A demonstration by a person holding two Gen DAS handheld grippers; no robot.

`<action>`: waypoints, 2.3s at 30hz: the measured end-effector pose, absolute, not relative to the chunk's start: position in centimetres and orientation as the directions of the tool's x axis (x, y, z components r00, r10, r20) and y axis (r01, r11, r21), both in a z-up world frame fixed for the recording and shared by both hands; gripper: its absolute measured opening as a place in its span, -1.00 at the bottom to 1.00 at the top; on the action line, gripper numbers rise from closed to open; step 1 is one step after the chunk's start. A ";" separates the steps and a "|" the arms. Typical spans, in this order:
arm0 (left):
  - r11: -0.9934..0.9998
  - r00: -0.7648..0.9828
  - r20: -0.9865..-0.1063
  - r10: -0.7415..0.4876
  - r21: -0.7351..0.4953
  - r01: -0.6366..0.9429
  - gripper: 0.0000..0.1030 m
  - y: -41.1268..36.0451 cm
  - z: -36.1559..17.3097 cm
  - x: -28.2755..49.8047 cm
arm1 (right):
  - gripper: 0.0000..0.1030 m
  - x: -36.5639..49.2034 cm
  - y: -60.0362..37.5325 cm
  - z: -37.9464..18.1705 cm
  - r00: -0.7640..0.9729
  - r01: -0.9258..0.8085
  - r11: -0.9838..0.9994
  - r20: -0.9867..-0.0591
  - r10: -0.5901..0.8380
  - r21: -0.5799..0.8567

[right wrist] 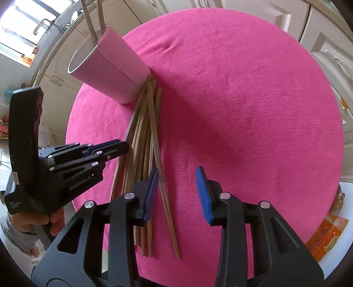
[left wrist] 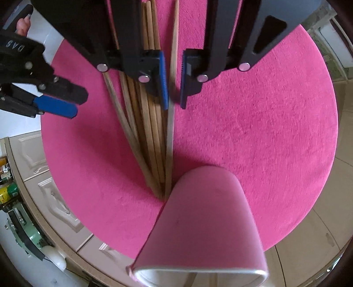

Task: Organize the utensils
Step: 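Close the left tool on another chopstick while the right tool grasps one, then lift the chopsticks upright with both tools and carry them over the cup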

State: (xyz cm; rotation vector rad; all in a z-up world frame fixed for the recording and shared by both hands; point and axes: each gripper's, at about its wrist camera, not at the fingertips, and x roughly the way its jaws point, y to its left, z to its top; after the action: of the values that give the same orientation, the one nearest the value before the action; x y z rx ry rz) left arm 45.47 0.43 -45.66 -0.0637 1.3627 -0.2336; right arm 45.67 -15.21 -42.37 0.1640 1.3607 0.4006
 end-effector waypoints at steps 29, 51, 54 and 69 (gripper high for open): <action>0.973 0.119 -0.968 -0.223 -0.213 0.092 -0.83 0.5 -46.2 45.7 | -0.84 48.9 -10.8 -43.9 0.037 -0.287 0.896 -0.930 0.365 0.340; 0.962 0.175 -0.948 -0.264 -0.244 0.126 -0.89 0.5 -42.8 43.4 | -0.88 48.3 -14.0 -40.9 0.111 -0.208 0.899 -0.903 0.414 0.386; 0.957 0.208 -0.937 -0.280 -0.256 0.136 -0.89 0.7 -41.5 42.6 | -0.88 47.9 -14.6 -39.8 0.137 -0.202 0.898 -0.897 0.420 0.390; 0.924 0.517 -0.766 -0.381 -0.322 0.204 -0.89 1.1 -31.5 40.6 | -0.88 46.6 -15.5 -30.7 0.365 -0.234 0.879 -0.801 0.475 0.415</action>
State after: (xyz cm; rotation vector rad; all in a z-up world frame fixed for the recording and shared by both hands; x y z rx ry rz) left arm 40.64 1.13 -31.45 -0.2014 0.9662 -0.3542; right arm 46.62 -15.47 -30.65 0.2466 1.1079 0.4619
